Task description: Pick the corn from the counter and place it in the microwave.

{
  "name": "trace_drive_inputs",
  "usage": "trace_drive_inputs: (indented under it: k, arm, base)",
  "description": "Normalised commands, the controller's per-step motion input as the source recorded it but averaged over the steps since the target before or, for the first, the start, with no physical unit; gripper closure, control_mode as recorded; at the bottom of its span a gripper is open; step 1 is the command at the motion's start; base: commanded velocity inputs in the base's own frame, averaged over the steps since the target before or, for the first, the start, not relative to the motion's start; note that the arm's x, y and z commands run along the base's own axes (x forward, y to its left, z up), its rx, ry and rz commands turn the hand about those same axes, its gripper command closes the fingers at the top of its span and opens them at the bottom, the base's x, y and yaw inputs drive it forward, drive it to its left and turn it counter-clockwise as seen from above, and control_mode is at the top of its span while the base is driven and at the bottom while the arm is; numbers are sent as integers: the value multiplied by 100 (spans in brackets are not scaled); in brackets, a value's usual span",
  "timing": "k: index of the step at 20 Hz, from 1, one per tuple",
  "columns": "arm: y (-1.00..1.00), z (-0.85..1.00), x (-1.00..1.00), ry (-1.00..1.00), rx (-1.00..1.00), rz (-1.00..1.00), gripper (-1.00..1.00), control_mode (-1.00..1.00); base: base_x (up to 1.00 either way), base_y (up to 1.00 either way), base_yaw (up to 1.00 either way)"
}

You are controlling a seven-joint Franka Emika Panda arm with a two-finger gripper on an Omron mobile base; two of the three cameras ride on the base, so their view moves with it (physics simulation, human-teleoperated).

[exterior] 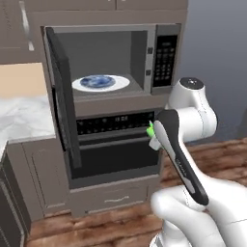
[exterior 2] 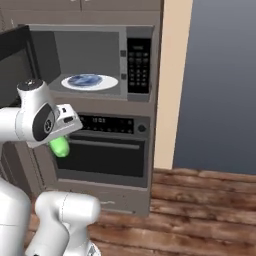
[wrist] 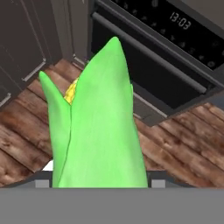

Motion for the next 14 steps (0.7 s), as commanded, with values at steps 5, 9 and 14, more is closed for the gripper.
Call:
trace_drive_inputs:
  k: [5,9,14]
  arm:
    - [0,0,0,0,0,0,100,100]
    - [0,0,0,0,0,0,100,100]
    - [0,0,0,0,0,0,100,100]
  base:
    - [69,-22,34]
    - [72,-1,20]
    - [59,-1,12]
